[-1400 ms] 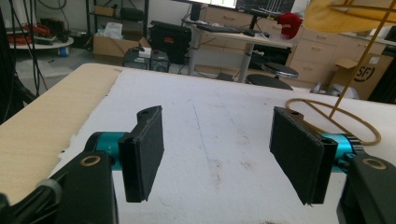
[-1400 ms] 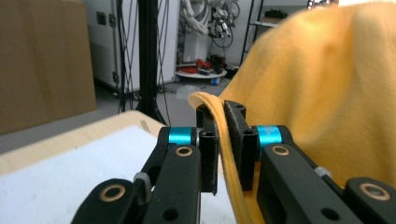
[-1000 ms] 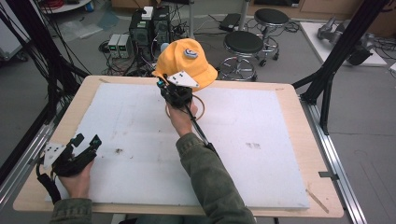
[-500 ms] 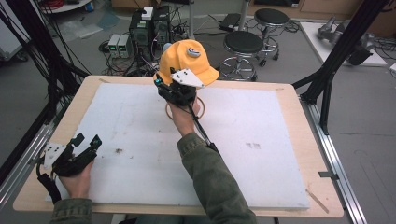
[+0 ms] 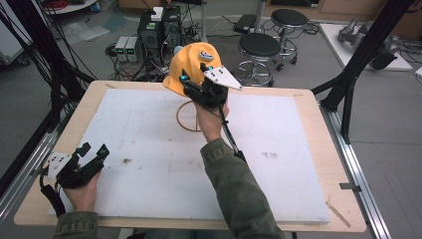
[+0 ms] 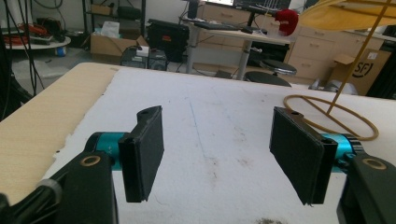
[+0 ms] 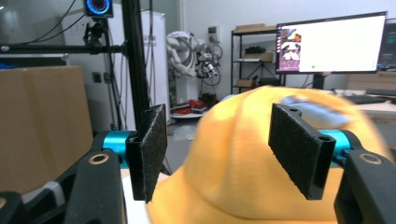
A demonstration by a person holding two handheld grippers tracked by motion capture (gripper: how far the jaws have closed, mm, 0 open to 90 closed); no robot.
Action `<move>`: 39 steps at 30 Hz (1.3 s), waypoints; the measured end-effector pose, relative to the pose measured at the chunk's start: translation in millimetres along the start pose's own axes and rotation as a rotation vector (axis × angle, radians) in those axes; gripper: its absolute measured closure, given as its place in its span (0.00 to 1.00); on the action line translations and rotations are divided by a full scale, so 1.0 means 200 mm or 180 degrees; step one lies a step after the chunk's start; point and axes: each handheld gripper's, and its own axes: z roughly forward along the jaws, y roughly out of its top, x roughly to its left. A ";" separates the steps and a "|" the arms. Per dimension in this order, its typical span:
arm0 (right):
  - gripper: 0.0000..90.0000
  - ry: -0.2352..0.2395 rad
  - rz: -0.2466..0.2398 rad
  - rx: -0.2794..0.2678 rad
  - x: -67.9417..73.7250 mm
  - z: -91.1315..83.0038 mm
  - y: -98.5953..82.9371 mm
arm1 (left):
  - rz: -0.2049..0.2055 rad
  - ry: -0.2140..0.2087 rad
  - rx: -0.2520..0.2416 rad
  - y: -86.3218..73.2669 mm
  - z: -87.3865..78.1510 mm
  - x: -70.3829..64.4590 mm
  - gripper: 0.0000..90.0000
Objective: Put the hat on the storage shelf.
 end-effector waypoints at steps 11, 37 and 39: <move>0.35 -0.0065 0.0028 -0.0079 -0.10 -0.10 0.06 | -0.0011 -0.0010 0.0003 0.00 0.00 0.00 0.39; 0.13 -0.0392 0.0139 0.0176 -0.38 -0.41 -0.02 | -0.0025 -0.0030 0.0039 -0.01 0.00 0.00 0.39; 0.13 -0.0421 0.0145 0.0188 -0.39 -0.43 -0.02 | -0.0023 -0.0029 0.0039 -0.01 0.00 0.00 0.39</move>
